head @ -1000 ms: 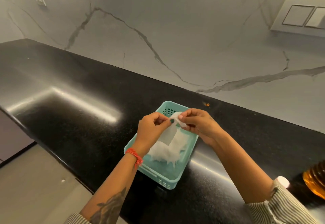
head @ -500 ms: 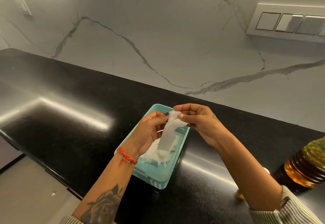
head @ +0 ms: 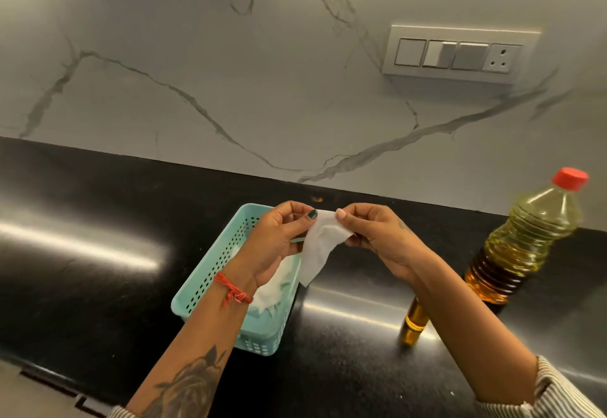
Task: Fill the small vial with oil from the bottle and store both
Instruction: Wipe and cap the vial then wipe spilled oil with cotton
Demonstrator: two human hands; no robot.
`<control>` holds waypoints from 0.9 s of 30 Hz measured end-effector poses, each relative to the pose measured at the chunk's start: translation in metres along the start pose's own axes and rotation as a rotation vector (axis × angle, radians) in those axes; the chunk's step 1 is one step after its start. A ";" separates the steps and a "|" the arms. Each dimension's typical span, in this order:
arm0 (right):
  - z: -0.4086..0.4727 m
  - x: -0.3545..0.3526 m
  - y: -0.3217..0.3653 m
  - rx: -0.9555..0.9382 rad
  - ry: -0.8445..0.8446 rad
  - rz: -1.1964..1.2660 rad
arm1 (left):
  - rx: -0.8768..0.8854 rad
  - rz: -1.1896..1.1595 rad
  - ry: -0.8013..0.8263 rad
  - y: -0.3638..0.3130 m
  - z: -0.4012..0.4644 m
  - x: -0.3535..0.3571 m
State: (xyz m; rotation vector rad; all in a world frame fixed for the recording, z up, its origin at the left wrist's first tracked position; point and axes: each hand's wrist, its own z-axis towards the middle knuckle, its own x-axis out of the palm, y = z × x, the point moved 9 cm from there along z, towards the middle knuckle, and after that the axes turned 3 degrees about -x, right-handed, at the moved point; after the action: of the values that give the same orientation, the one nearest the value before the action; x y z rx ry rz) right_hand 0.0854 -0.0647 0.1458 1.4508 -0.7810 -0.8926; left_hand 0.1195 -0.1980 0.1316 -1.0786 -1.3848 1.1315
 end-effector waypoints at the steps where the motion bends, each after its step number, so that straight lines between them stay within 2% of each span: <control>1: -0.005 -0.005 0.000 0.010 -0.019 0.029 | 0.021 0.020 -0.003 -0.002 0.000 0.006; 7: -0.038 -0.034 0.001 0.024 -0.124 0.239 | 0.149 0.088 0.036 -0.013 0.001 0.050; 13: -0.064 -0.075 0.001 -0.027 -0.283 0.289 | 0.095 -0.016 0.167 -0.010 0.000 0.092; 20: -0.087 -0.100 0.003 -0.068 -0.277 0.398 | 0.067 -0.046 0.198 -0.006 -0.004 0.126; 22: -0.092 -0.106 0.007 -0.097 -0.268 0.347 | 0.081 -0.017 0.200 -0.006 -0.005 0.136; 27: -0.106 -0.116 0.014 -0.161 -0.258 0.026 | 0.038 -0.063 0.231 -0.003 -0.010 0.166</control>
State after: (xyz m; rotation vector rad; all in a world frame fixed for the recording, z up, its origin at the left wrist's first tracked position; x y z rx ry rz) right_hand 0.1231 0.0867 0.1695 1.1964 -0.8939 -1.1115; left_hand 0.1138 -0.0349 0.1615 -1.0940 -1.2029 0.9520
